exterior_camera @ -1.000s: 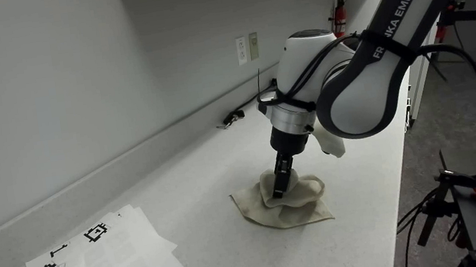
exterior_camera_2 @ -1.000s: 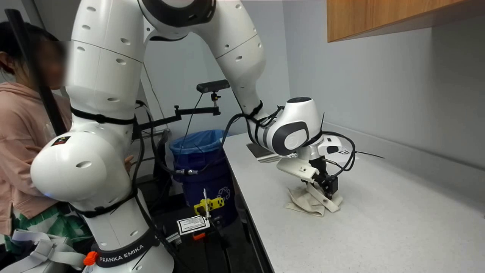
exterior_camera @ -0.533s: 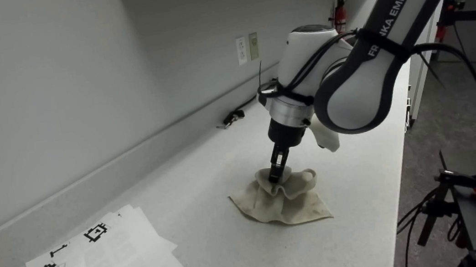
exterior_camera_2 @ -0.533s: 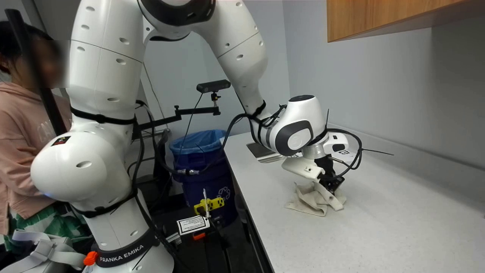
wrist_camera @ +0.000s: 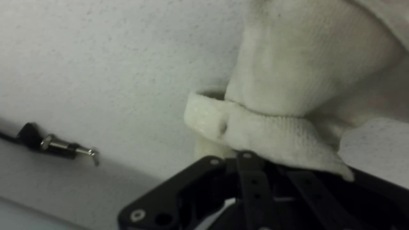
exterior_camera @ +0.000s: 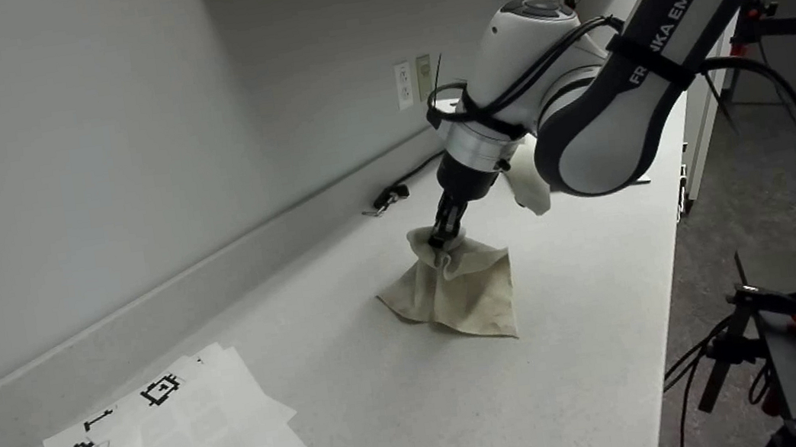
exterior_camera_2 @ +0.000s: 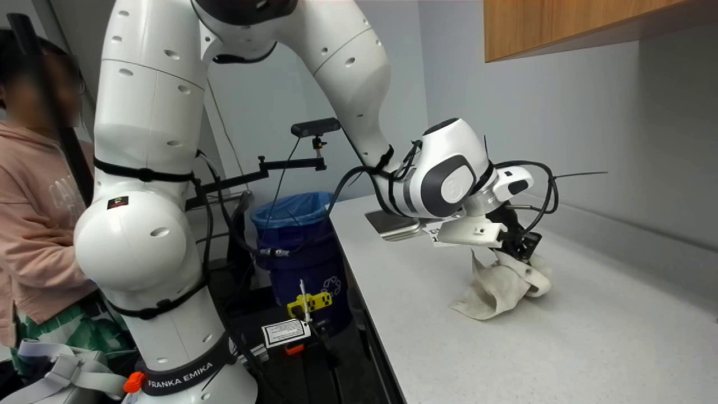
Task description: Use the cloth to wipe the countertop
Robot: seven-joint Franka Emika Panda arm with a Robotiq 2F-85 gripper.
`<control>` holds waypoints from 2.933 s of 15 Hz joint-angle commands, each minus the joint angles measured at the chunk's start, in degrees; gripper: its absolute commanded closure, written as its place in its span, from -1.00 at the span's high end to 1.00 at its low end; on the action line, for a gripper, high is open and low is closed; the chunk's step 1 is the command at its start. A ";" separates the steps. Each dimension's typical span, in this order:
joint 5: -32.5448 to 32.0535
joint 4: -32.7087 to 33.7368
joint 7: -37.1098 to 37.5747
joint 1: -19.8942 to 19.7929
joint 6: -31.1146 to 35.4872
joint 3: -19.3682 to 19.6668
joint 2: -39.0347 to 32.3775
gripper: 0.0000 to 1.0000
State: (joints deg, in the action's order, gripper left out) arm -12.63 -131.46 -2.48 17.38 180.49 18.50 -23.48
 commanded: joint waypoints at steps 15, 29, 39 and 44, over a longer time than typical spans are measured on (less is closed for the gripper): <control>5.03 -2.09 5.56 3.24 4.99 4.07 -0.24 -0.97; 9.59 1.15 3.70 -25.49 3.33 -19.95 -6.62 -0.97; 9.20 2.78 4.56 -20.48 2.95 -10.33 -8.10 -0.97; 9.82 2.70 5.51 -17.43 2.91 -5.24 -8.37 -0.97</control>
State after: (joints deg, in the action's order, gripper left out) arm -4.77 -129.74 3.25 -2.07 183.85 11.29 -30.91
